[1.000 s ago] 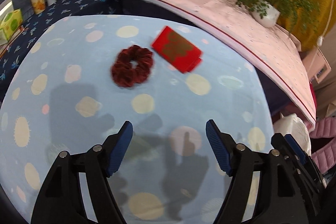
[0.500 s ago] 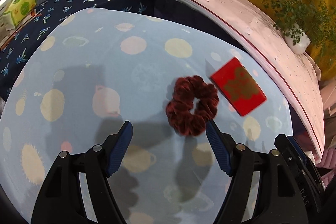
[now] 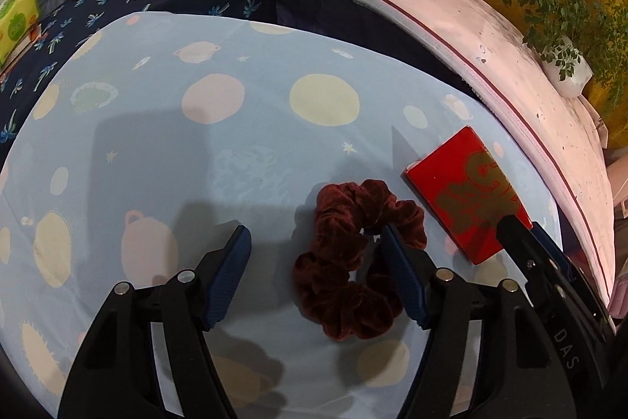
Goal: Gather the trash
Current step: 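Grasp the dark red scrunchie with the left gripper while the right gripper grasps the red card, then carry the scrunchie and red card into the bin and open both grippers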
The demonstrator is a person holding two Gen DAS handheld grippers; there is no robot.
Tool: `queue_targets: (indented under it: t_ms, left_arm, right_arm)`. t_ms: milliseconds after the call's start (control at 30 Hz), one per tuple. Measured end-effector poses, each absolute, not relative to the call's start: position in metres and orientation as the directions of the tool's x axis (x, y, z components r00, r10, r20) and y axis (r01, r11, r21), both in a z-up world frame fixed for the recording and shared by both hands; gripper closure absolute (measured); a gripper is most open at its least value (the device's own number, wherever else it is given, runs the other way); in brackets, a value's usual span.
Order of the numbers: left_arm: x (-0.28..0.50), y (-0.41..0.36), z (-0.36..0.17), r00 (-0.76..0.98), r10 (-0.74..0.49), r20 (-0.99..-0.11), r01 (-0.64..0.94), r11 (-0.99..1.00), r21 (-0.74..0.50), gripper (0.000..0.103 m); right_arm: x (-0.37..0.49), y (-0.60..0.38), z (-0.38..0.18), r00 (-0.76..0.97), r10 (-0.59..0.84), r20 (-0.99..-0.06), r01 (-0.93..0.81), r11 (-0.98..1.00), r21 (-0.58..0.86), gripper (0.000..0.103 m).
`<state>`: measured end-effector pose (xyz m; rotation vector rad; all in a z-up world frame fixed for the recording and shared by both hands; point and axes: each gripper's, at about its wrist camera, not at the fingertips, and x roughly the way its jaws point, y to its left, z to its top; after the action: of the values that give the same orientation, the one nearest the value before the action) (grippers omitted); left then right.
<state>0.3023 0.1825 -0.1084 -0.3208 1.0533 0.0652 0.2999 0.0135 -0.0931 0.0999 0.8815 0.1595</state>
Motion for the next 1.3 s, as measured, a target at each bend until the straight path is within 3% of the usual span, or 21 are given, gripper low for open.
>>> queue_targets:
  t_ms: [300,367,433,567,667,1300]
  left_arm:
    - [0.302,0.177,-0.109,0.509,-0.082,-0.857,-0.187,0.961,-0.204,0.058]
    - [0.3,0.177,-0.108,0.511,-0.087,-0.855,-0.188,0.96,-0.21,0.065]
    - [0.299,0.176,-0.11,0.496,-0.13,-0.858,-0.169,0.955,-0.243,0.08]
    - [0.293,0.167,-0.109,0.497,-0.127,-0.859,-0.153,0.961,-0.231,0.084]
    - [0.286,0.162,-0.108,0.494,-0.143,-0.857,-0.145,0.959,-0.244,0.086]
    - [0.203,0.105,-0.07,0.523,-0.197,-0.829,-0.042,0.966,-0.256,0.087]
  right_arm:
    - [0.31,0.02,-0.102,0.613,0.213,-0.761,-0.127,0.977,0.171,0.063]
    - [0.309,0.023,-0.102,0.608,0.23,-0.76,-0.143,0.973,0.18,0.076]
    - [0.306,0.025,-0.103,0.599,0.241,-0.763,-0.158,0.97,0.183,0.085]
    - [0.296,0.026,-0.103,0.592,0.261,-0.763,-0.167,0.965,0.201,0.097]
    - [0.286,0.024,-0.1,0.593,0.261,-0.761,-0.167,0.965,0.201,0.1]
    - [0.188,-0.031,-0.072,0.637,0.252,-0.729,-0.097,0.964,0.248,0.1]
